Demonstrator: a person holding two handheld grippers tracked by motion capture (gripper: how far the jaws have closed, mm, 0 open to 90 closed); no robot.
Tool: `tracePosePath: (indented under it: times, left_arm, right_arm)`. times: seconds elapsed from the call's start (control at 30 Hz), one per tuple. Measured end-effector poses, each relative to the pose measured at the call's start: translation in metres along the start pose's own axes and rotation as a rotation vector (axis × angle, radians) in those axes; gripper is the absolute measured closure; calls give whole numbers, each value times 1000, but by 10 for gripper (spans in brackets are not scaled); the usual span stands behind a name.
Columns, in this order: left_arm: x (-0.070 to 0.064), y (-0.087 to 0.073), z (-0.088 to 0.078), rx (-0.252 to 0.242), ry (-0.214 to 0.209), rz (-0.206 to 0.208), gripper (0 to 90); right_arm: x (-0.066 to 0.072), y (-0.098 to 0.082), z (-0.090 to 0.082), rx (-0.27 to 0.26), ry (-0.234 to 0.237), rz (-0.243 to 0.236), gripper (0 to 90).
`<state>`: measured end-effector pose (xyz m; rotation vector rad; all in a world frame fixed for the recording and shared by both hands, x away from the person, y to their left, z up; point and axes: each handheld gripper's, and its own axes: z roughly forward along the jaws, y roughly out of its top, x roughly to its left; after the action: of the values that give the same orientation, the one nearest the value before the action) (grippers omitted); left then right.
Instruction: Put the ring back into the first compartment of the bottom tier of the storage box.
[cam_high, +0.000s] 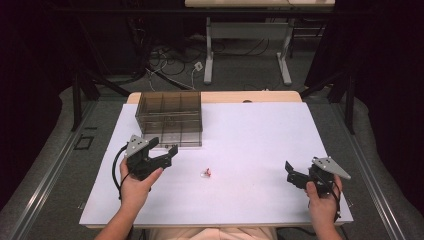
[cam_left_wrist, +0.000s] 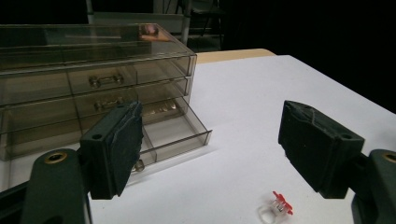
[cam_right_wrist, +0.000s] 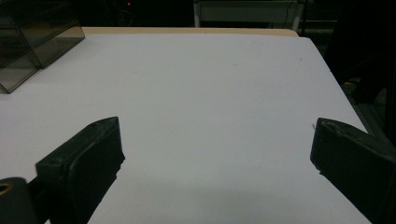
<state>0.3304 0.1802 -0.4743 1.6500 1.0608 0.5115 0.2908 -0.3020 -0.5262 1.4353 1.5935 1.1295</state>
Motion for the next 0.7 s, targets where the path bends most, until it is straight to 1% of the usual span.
tracePosePath:
  times: [0.03, 0.07, 0.1, 0.13, 0.17, 0.2, 0.27, 0.37, 0.4, 0.43, 0.53, 0.6, 0.63, 0.67, 0.7]
  left_arm:
    - [0, 1, 1, 2, 1, 5, 220]
    - [-1, 2, 3, 3, -3, 0, 220]
    - [-1, 3, 4, 7, -7, -3, 220]
    - [-2, 3, 6, 9, -10, -8, 220]
    - [-3, 3, 7, 11, -13, -10, 220]
    - [-3, 3, 7, 11, -13, -10, 220]
    - [-4, 4, 10, 17, -17, -17, 220]
    - [-7, 6, 15, 19, -27, -2, 229]
    - [-7, 6, 15, 19, -27, -2, 240]
    - [-9, 7, 17, 24, -38, -1, 250]
    - [-12, 8, 18, 23, -44, 5, 250]
    - [-16, 10, 21, 25, -62, 7, 250]
    - [-16, 10, 21, 25, -62, 7, 250]
    - [-18, 10, 22, 27, -67, 3, 250]
    - [-21, 12, 24, 32, -70, 10, 250]
  right_arm:
    - [0, 0, 0, 0, 0, 2, 23]
    - [0, 0, 0, -2, -1, 1, 23]
    - [0, 0, -1, 14, 4, 2, 24]
    - [0, 0, 0, 13, 5, 3, 24]
    - [0, 0, 0, 9, -4, 2, 24]
    - [0, 0, 0, 14, 4, 5, 25]
    - [0, 0, 0, 16, 4, 0, 25]
    - [1, -1, 0, 13, 4, 3, 25]
    - [1, -1, 0, 13, 4, 3, 25]
    - [1, -1, 1, 13, 4, 1, 25]
    - [1, -1, 1, 9, 4, 8, 27]
    - [1, -1, 1, 8, 3, 3, 27]
    - [1, -1, 1, 8, 4, 4, 27]
    - [1, -1, 1, 8, 4, 4, 27]
    - [1, -1, 2, 6, 5, 2, 27]
